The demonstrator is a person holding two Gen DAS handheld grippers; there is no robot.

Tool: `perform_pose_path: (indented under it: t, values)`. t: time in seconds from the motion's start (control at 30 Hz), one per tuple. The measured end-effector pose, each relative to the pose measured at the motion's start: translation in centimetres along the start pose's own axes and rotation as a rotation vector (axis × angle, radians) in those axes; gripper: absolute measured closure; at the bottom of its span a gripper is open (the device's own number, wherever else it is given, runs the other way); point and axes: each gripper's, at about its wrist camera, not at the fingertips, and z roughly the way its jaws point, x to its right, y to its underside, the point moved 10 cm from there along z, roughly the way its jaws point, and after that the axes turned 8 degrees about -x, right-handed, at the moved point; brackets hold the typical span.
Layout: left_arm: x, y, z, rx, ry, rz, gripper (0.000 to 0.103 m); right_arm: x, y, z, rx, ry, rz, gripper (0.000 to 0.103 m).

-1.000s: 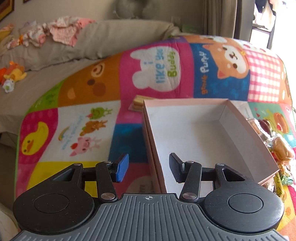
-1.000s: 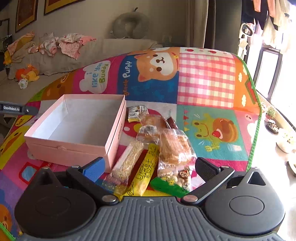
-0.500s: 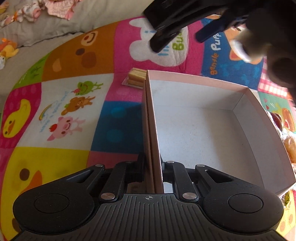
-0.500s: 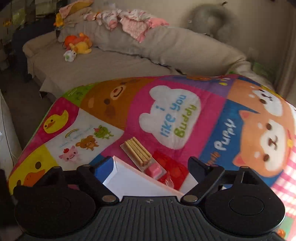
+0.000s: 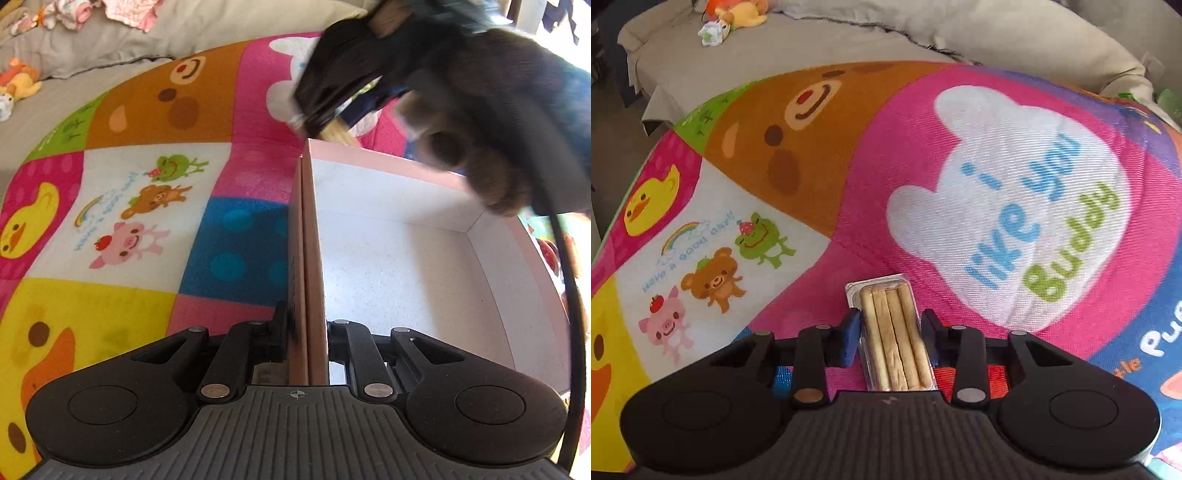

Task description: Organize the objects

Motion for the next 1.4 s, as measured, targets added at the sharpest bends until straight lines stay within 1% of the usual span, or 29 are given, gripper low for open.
perform_pose_path:
  t: [0.07,0.17,0.23,0.3,0.4,0.5,0.6,0.7,0.77,0.8,0.83,0.87,0.93,1.0,1.07,1.13,1.17,1.2,1.27,1.33,1.4]
  values:
    - [0.0,0.1,-0.1,0.001,0.0,0.001,0.089,2.0,0.6,-2.9,0.073,0.019,0.034,0.073]
    - [-0.1,0.3,-0.1,0.001,-0.006,0.001,0.088,4.7,2.5,-8.2,0.179,0.082,0.068,0.073]
    - [-0.1,0.4,-0.1,0.004,-0.011,0.0,0.088,6.5,3.9,-12.5,0.259,0.128,0.08,0.073]
    - [-0.2,0.4,0.0,0.005,-0.013,-0.006,0.088,7.8,6.1,-16.7,0.327,0.151,0.105,0.073]
    - [-0.2,0.6,-0.1,0.005,-0.016,-0.014,0.089,8.8,10.8,-21.8,0.387,0.147,0.16,0.073]
    - [-0.2,0.8,-0.3,0.006,-0.02,-0.014,0.089,9.5,16.6,-25.2,0.393,0.126,0.225,0.073]
    - [-0.2,0.9,-0.2,0.005,-0.025,-0.003,0.088,9.6,23.1,-27.1,0.341,0.084,0.291,0.073]
    - [-0.2,0.9,-0.2,0.006,-0.031,0.006,0.088,9.1,27.8,-27.5,0.288,0.038,0.333,0.073]
    - [-0.2,1.0,-0.2,0.004,-0.029,0.005,0.088,9.0,29.7,-26.7,0.258,0.016,0.359,0.073]
    - [-0.2,1.0,-0.2,0.003,-0.03,0.005,0.088,9.0,30.4,-26.1,0.251,0.018,0.367,0.073]
    - [-0.2,1.0,-0.3,0.001,-0.034,0.007,0.088,9.4,30.7,-25.7,0.255,0.034,0.378,0.069]
    - [-0.1,1.0,-0.3,-0.002,-0.037,0.01,0.088,9.8,30.7,-25.1,0.256,0.047,0.389,0.059]
    - [0.0,1.1,-0.4,-0.005,-0.045,0.018,0.088,10.9,30.5,-24.0,0.274,0.042,0.415,0.05]
    - [0.0,1.1,-0.4,-0.008,-0.046,0.02,0.088,12.1,28.9,-22.2,0.27,0.015,0.429,0.049]
    - [-0.1,1.1,-0.4,-0.01,-0.045,0.018,0.088,13.2,26.7,-19.8,0.239,-0.023,0.439,0.049]
    - [-0.1,1.1,-0.4,-0.009,-0.044,0.017,0.088,14.7,23.9,-16.4,0.179,-0.102,0.513,0.049]
    - [-0.1,1.1,-0.4,-0.008,-0.043,0.016,0.088,15.2,22.6,-14.9,0.157,-0.133,0.54,0.047]
    - [-0.1,1.2,-0.4,-0.008,-0.042,0.015,0.088,15.9,21.0,-13.1,0.138,-0.144,0.558,0.045]
    - [-0.1,1.2,-0.4,-0.011,-0.037,0.012,0.087,17.3,18.7,-9.7,0.095,-0.111,0.575,0.043]
    - [-0.1,1.2,-0.5,-0.013,-0.034,0.015,0.087,18.9,17.1,-6.4,0.056,-0.094,0.619,0.043]
    - [-0.1,1.2,-0.5,-0.013,-0.031,0.016,0.087,19.8,15.9,-3.7,0.032,-0.139,0.684,0.043]
